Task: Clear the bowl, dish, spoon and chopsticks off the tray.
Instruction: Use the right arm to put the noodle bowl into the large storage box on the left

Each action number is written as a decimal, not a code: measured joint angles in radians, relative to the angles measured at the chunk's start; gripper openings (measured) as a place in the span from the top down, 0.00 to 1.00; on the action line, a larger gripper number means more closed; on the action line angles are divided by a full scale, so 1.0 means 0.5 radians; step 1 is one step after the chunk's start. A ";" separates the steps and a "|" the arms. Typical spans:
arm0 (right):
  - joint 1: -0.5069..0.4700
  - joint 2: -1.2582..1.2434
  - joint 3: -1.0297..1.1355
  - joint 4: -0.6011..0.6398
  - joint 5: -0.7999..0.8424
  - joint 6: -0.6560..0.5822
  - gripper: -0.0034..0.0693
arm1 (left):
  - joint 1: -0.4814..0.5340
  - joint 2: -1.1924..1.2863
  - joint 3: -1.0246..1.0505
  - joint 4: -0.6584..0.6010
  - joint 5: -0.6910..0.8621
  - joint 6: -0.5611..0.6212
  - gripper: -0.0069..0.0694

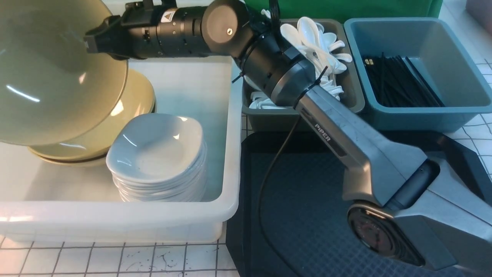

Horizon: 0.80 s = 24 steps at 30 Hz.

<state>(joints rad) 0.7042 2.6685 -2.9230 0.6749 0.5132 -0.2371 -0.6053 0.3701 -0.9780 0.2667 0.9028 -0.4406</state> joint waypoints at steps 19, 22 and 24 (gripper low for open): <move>0.001 0.136 -0.002 0.000 -0.059 0.066 0.84 | 0.000 0.000 0.000 -0.002 0.008 0.000 0.91; 0.001 0.150 -0.002 0.004 -0.059 0.103 0.79 | 0.000 0.000 0.000 -0.002 0.008 0.000 0.91; 0.001 0.151 -0.002 0.010 -0.061 0.117 0.75 | 0.000 0.000 0.000 -0.002 0.008 0.000 0.91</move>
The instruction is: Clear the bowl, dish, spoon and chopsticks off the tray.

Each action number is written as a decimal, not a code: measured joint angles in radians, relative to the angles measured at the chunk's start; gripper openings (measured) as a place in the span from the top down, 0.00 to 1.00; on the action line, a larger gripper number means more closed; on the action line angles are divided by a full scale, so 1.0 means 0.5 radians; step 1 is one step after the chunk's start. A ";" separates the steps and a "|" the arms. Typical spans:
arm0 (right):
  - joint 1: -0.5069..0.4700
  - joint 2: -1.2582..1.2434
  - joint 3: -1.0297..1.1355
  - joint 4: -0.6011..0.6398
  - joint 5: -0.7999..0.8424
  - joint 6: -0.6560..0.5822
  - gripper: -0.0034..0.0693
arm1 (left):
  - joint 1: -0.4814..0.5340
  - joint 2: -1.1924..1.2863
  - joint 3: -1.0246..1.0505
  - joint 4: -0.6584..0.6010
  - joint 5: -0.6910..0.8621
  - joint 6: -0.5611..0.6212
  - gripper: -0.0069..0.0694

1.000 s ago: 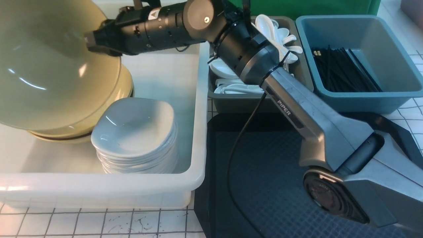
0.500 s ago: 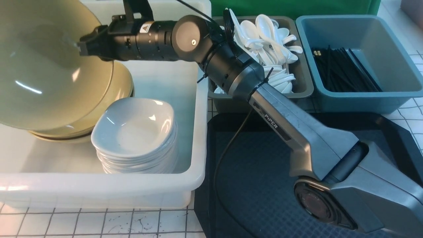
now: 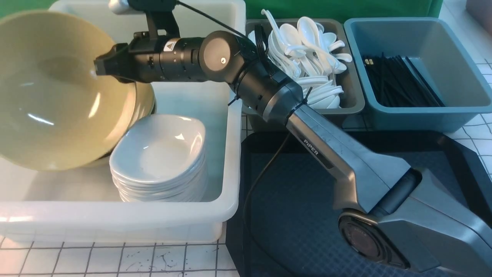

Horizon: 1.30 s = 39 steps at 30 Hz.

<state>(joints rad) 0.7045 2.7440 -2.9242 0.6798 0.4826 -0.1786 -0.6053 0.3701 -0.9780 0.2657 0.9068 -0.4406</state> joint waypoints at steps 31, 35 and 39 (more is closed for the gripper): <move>-0.032 -0.446 -0.017 -0.682 0.952 -0.063 0.68 | 0.000 0.000 0.020 -0.002 -0.047 0.025 0.91; -0.051 -0.634 -0.028 -0.735 1.375 -0.059 0.84 | 0.000 0.000 0.164 -0.064 -0.314 0.098 0.91; -0.057 -0.768 -0.035 -0.785 1.375 0.002 0.91 | 0.000 0.002 0.395 -0.192 -0.706 0.141 0.91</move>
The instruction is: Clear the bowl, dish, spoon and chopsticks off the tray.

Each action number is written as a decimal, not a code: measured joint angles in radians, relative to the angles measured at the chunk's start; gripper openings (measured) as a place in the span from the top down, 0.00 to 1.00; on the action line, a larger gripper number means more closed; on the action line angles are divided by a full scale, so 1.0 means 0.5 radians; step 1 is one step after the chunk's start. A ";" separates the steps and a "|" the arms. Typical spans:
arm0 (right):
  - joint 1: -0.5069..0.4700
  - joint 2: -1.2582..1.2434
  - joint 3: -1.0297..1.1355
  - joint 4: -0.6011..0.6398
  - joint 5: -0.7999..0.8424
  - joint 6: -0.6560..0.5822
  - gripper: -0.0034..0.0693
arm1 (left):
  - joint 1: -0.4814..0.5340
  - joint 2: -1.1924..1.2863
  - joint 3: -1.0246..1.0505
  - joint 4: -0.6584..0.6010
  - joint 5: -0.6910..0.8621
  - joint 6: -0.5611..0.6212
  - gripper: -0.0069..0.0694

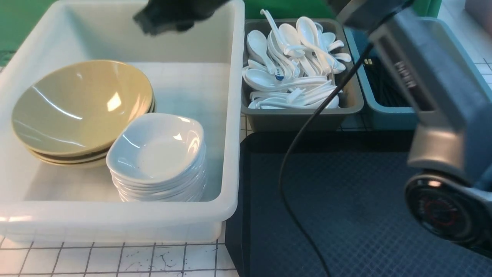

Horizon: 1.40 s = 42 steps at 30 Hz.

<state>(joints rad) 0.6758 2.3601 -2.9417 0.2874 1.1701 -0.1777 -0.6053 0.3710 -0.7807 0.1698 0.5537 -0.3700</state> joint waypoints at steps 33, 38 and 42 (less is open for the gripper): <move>0.046 -2.692 3.392 -0.234 -0.001 0.253 0.90 | 0.000 -0.208 1.063 -0.464 -1.045 0.014 0.91; 0.046 -2.731 3.419 -0.234 -0.001 0.253 0.90 | 0.000 -0.208 1.063 -0.464 -0.949 0.014 0.91; 0.046 -2.722 3.426 -0.237 -0.001 0.249 0.90 | 0.000 -0.208 1.063 -0.464 -0.889 0.014 0.91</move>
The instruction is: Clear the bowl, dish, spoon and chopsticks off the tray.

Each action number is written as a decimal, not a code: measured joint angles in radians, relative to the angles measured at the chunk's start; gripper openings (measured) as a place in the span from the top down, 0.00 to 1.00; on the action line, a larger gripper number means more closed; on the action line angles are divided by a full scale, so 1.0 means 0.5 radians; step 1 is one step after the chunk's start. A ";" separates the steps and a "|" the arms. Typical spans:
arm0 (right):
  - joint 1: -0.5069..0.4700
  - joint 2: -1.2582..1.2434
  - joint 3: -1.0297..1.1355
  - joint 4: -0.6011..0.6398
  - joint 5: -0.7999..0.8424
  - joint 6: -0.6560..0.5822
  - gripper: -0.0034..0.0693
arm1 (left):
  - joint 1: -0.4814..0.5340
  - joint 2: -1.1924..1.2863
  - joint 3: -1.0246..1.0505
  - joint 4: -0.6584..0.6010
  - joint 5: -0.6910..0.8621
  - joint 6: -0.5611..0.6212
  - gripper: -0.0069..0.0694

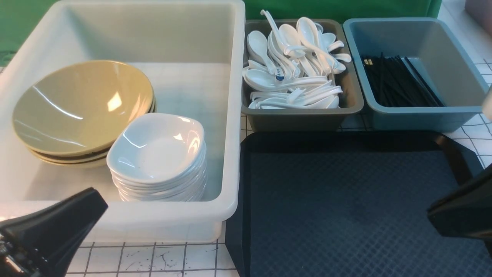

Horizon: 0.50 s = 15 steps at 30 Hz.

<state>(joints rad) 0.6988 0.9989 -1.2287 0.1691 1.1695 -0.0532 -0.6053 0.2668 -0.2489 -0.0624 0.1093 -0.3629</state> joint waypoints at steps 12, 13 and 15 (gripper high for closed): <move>-0.777 -0.898 1.245 -0.140 -1.109 -0.323 0.89 | 0.000 0.000 0.000 0.000 0.017 0.000 0.91; -0.882 -1.140 1.520 -0.146 -1.289 -0.364 0.89 | 0.000 0.000 0.000 0.000 0.017 0.000 0.91; -0.992 -1.382 1.863 -0.148 -1.449 -0.366 0.89 | 0.000 0.000 0.000 0.000 0.017 0.000 0.91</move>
<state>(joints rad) 0.2028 0.3077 -0.2972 0.0951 0.4452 -0.2363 -0.6053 0.2668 -0.2489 -0.0624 0.1178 -0.3629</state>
